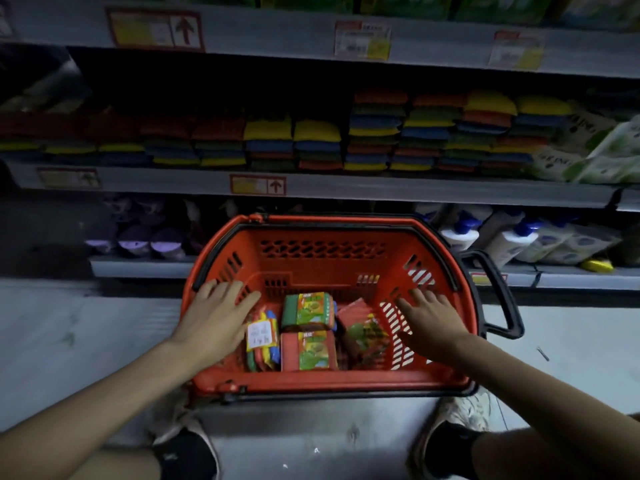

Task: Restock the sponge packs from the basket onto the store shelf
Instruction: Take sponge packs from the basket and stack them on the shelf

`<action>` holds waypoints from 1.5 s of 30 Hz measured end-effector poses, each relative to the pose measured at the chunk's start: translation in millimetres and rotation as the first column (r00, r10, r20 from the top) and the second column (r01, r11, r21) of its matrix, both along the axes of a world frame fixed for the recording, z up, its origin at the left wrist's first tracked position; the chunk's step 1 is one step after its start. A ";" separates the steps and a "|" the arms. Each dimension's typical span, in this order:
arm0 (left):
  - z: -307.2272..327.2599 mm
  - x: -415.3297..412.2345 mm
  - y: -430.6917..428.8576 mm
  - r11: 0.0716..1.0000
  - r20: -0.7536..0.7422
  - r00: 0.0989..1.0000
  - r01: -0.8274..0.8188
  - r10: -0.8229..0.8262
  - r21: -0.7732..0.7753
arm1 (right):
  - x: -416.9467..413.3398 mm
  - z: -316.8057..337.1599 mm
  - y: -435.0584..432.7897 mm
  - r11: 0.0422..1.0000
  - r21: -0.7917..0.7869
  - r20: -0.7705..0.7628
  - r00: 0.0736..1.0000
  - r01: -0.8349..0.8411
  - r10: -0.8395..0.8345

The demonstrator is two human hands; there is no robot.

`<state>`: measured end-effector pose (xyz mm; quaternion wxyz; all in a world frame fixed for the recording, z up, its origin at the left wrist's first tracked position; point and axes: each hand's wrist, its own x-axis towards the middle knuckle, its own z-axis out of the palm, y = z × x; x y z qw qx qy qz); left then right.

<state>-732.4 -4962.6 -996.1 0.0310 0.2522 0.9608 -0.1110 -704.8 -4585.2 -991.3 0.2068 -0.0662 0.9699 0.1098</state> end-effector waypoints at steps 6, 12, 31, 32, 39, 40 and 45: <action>-11.4 -6.3 0.9 0.956 0.086 0.996 0.040 -0.016 -0.289 | -1.8 -12.5 -0.6 0.973 0.208 0.104 0.991 -0.101 0.081; 5.8 -15.2 -8.2 0.894 0.150 0.987 0.013 0.061 -0.449 | -9.4 -2.0 -13.1 0.965 0.222 0.158 0.981 -0.142 0.108; -11.1 -4.5 16.1 0.967 0.211 0.977 0.056 -0.002 -0.247 | -5.5 -14.6 -60.5 0.971 0.197 0.201 0.975 -0.138 0.098; -12.7 -4.6 18.9 0.969 0.218 0.975 0.082 -0.029 -0.235 | -6.1 -16.9 -61.3 0.973 0.187 0.211 0.973 -0.136 0.095; -46.9 -29.5 45.6 0.929 0.427 0.884 0.303 -0.191 -0.211 | -36.4 -46.6 -69.6 1.000 0.009 0.258 0.966 -0.026 0.023; -54.9 -33.4 51.7 0.927 0.456 0.868 0.316 -0.196 -0.202 | -42.0 -53.7 -70.1 0.999 -0.039 0.278 0.960 0.030 -0.018; -96.0 -48.8 78.6 0.940 0.550 0.818 0.302 -0.169 -0.160 | -69.1 -107.1 -69.5 0.923 -0.257 0.346 0.919 0.287 -0.190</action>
